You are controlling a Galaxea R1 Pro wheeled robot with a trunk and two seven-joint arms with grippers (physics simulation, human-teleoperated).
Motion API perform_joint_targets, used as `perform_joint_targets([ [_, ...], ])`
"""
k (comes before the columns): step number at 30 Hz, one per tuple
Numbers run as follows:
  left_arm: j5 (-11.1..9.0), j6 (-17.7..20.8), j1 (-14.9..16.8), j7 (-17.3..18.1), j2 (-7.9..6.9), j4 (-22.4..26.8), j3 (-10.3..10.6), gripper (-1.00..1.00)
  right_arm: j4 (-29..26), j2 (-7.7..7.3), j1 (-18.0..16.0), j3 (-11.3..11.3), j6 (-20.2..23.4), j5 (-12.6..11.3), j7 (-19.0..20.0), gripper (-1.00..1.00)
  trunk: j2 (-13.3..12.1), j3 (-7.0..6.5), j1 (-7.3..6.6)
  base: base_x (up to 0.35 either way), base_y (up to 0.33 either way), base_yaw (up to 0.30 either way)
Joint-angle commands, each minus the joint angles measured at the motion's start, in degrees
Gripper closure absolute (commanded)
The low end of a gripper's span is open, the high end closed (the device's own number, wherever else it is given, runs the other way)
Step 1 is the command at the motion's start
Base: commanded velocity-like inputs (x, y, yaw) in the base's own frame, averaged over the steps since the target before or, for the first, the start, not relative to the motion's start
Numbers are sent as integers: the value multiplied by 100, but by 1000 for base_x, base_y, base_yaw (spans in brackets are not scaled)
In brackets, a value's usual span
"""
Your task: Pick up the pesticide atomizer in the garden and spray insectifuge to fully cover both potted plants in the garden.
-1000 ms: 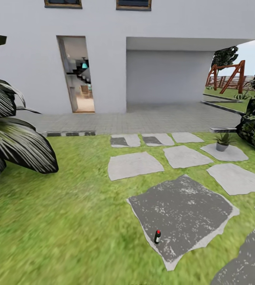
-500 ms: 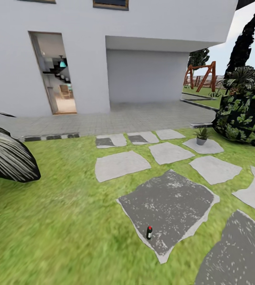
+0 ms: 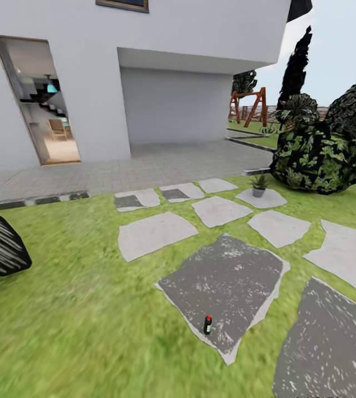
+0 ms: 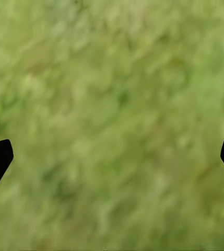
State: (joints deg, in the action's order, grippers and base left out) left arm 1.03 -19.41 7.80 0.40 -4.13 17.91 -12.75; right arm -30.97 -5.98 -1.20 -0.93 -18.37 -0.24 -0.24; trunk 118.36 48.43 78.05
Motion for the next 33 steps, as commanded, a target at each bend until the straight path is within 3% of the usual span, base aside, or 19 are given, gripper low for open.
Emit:
perform_joint_targets([
  [1,11,-19,3,4,3,-6,-17,-100,3,0,-3,-4,-17,-2,-2,-100,2,5,1,188,296,-289],
  [20,12,-19,3,4,-1,-7,-17,-100,3,0,-3,-8,-17,-4,-2,-100,2,5,1,247,247,-289],
  [33,12,-19,3,4,0,-7,-17,-100,3,0,-3,-7,-17,-3,-2,-100,2,5,1,79,222,-291],
])
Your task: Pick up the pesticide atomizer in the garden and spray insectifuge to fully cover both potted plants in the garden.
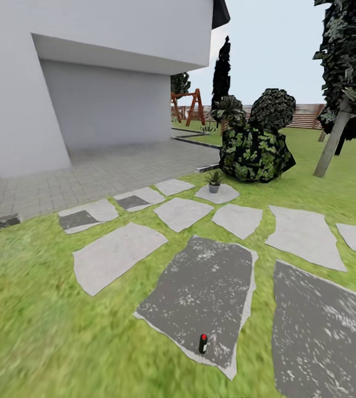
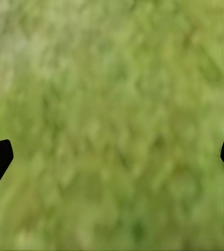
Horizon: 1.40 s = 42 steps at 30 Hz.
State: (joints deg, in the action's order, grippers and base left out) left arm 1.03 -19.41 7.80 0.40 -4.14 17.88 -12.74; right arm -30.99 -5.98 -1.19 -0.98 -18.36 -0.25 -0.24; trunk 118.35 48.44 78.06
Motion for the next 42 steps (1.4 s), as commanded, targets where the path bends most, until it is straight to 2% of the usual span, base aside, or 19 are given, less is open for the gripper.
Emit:
perform_joint_targets([
  [1,11,-19,2,4,1,-4,-18,-100,5,1,-4,-2,-17,-2,-2,-100,2,5,-1,6,30,-291],
  [33,11,-19,2,4,-4,-4,-18,-100,4,1,-4,-4,-17,-1,-2,-100,2,5,-1,0,2,-291],
  [42,11,-19,2,4,1,-4,-18,-100,-4,1,-4,-6,-17,-1,-2,-100,2,5,-1,-58,201,-291],
])
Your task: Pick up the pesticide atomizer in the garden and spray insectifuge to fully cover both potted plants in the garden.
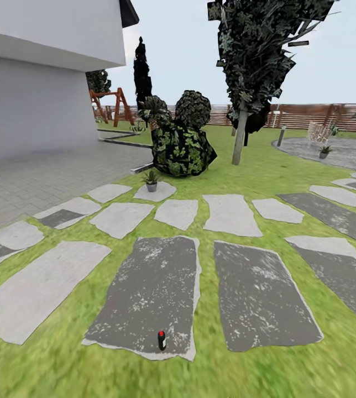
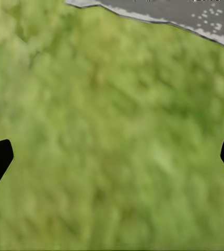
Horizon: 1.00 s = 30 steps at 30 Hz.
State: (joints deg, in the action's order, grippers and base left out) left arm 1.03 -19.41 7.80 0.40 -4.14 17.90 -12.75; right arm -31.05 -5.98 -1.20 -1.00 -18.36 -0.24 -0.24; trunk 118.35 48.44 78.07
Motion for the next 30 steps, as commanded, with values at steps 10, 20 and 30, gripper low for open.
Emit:
perform_joint_targets([
  [10,11,-19,3,4,1,-5,-17,-100,3,1,-4,-3,-17,-2,-2,-100,2,5,-1,-10,294,-291],
  [20,8,-19,3,4,1,-5,-17,-100,3,1,-4,-4,-18,-2,-2,-100,2,5,-1,0,245,-291],
  [30,11,-19,3,4,1,-5,-17,-100,3,1,-4,-4,-15,-2,-2,-100,2,5,-1,0,51,-291],
])
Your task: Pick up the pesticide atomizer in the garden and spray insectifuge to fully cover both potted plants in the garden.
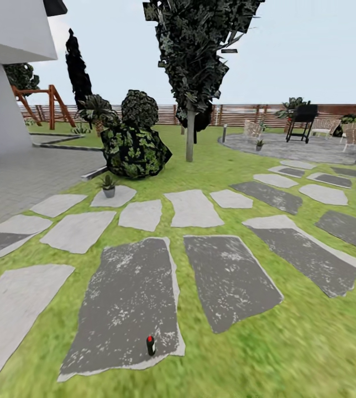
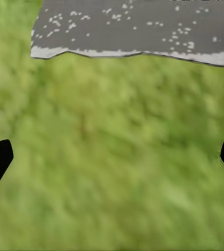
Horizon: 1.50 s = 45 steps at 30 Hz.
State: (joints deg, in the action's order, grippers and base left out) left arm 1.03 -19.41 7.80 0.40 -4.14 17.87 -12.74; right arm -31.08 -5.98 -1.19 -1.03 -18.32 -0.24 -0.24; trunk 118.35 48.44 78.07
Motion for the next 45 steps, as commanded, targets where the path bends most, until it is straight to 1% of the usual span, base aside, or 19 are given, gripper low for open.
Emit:
perform_joint_targets([
  [1,11,-19,2,4,1,-3,-18,-100,5,1,-4,-2,-19,-2,-2,-100,2,5,-1,0,4,-291],
  [14,11,-19,2,4,-6,-3,-18,-100,-3,1,-4,-3,-19,-2,-3,-100,2,5,-1,0,5,-291],
  [25,11,-19,2,4,-2,-3,-18,-100,-3,1,-4,0,-16,-2,2,-100,2,5,-1,0,160,-284],
  [33,8,-12,2,4,19,-3,-29,-100,13,1,-4,33,-23,21,51,-100,2,5,-1,0,13,-49],
  [37,9,12,51,30,55,30,-40,-100,-23,1,-4,32,-27,17,46,-100,2,5,-1,0,0,-1],
  [39,22,22,102,77,63,54,-28,-100,-39,1,-4,26,-29,14,36,-100,2,5,-1,0,0,0],
  [42,65,69,390,246,58,69,48,-100,-142,-15,-4,15,-26,9,13,-100,2,5,-1,0,0,0],
  [45,135,191,932,391,50,57,156,-100,-619,-31,-10,0,-21,7,-5,-100,2,5,-1,0,0,0],
])
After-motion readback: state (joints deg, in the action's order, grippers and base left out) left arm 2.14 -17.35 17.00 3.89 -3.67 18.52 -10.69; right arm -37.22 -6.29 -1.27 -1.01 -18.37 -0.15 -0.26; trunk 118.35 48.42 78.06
